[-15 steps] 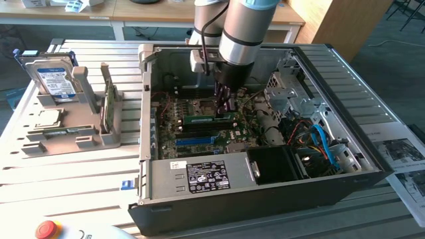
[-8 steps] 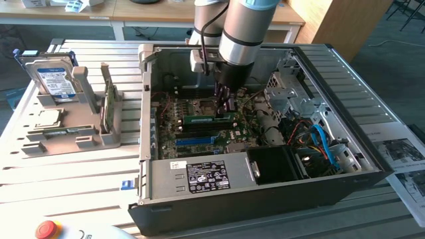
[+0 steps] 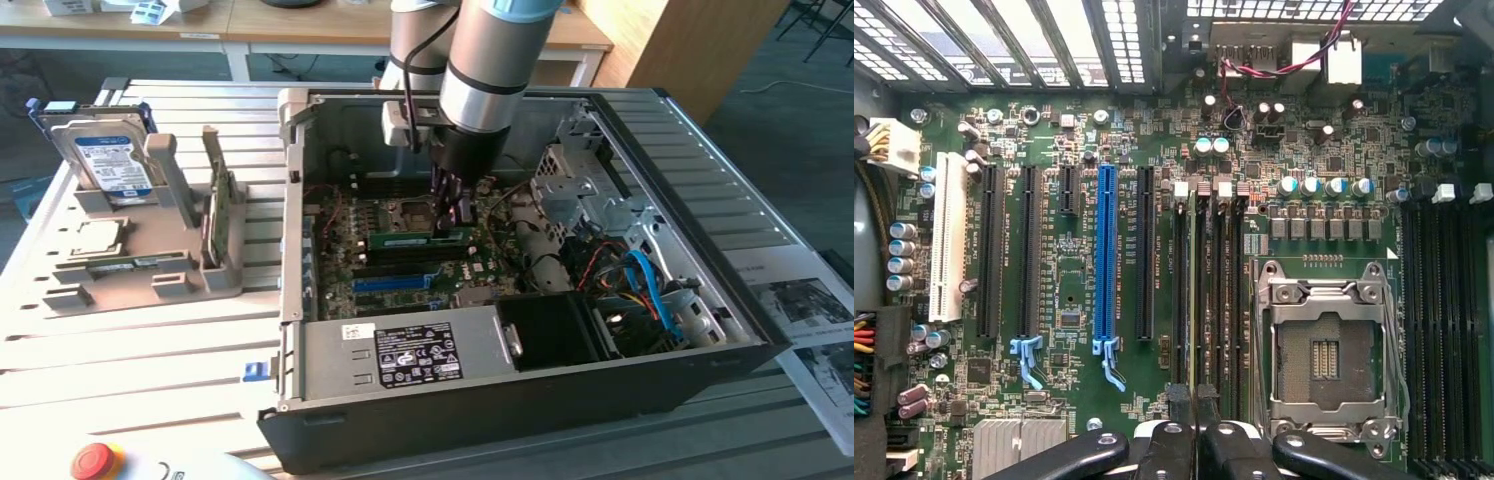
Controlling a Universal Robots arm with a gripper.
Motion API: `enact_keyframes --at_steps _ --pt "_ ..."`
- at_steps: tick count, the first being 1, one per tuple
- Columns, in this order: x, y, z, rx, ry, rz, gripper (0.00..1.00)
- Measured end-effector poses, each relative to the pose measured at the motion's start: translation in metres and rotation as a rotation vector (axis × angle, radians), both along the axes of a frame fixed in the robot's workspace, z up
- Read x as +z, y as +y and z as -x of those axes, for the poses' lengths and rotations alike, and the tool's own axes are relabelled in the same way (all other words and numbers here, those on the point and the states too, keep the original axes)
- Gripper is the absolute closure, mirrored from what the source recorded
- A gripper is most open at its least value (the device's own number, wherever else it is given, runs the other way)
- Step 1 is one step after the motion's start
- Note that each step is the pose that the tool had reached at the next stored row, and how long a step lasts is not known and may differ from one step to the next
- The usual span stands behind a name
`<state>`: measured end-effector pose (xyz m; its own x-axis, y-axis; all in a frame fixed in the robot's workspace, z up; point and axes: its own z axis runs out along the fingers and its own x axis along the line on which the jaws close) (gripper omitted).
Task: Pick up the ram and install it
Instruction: 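Insert the ram into the slot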
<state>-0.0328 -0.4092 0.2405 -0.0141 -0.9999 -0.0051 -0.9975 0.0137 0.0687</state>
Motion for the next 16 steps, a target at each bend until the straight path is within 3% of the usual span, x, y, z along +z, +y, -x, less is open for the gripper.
enact_keyframes --at_steps 16 --pt "-0.0003 -0.0027 0.0002 0.000 -0.0028 0.0000 0.88"
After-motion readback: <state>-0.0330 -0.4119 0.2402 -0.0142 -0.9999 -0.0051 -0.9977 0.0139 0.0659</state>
